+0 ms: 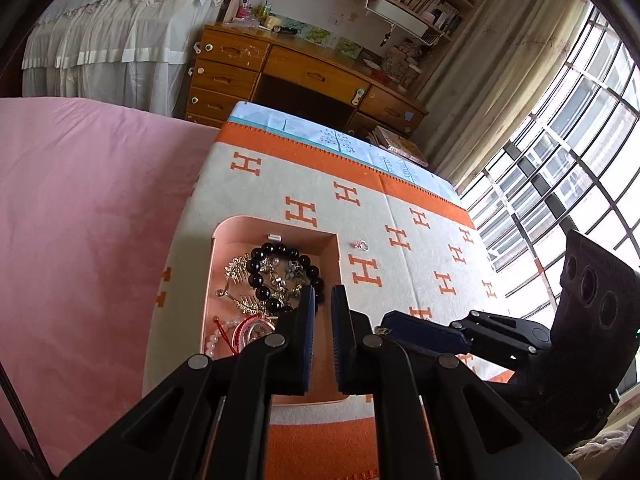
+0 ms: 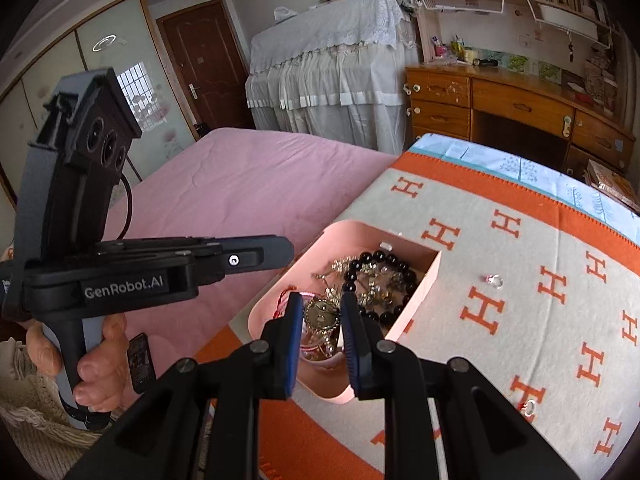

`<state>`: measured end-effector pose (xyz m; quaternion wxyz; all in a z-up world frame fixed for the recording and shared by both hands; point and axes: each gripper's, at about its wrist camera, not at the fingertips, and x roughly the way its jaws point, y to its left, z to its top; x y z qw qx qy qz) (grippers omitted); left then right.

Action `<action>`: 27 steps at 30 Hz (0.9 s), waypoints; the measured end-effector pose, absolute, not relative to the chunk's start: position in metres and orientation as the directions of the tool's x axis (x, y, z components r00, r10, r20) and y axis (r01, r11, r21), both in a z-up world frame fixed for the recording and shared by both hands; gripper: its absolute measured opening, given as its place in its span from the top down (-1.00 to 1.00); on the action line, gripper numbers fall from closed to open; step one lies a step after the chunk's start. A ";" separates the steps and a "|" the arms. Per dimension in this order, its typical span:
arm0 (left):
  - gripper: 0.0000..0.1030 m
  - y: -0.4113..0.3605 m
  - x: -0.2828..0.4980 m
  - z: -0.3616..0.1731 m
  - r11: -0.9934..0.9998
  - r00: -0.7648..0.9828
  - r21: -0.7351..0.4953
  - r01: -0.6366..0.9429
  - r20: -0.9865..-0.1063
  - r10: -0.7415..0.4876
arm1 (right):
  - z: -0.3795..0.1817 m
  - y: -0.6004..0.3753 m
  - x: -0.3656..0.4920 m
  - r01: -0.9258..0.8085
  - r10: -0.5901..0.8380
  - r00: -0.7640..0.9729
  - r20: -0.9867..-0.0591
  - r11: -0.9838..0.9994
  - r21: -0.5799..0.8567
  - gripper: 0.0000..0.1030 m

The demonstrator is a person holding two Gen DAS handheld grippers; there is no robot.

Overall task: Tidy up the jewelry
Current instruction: 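Lower the gold pendant into the pink box and open the right tool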

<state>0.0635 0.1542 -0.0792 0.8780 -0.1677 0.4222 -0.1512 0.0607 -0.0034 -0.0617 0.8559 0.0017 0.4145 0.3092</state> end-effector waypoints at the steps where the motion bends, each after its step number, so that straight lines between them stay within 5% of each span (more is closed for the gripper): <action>1: 0.90 0.154 0.064 -0.081 0.899 0.592 -0.422 0.120 -0.696 -0.406 | -0.067 -0.001 0.062 -0.528 0.532 0.448 -0.718 0.806 0.268 0.62; 6: 0.79 0.148 0.065 -0.086 0.919 0.596 -0.381 0.102 -0.716 -0.363 | -0.084 0.004 0.066 -0.523 0.507 0.421 -0.752 0.813 0.255 0.53; 10: 0.39 0.145 0.065 -0.088 0.919 0.597 -0.381 0.098 -0.717 -0.361 | -0.082 -0.005 0.065 -0.505 0.520 0.436 -0.734 0.817 0.279 0.29; 21: 0.35 0.130 0.069 -0.096 0.926 0.567 -0.361 0.108 -0.743 -0.356 | -0.068 -0.046 0.059 -0.429 0.493 0.529 -0.691 0.858 0.283 0.29; 27: 0.08 0.111 0.068 -0.096 0.933 0.564 -0.331 0.140 -0.748 -0.350 | -0.064 -0.079 0.049 -0.368 0.428 0.593 -0.682 0.897 0.243 0.29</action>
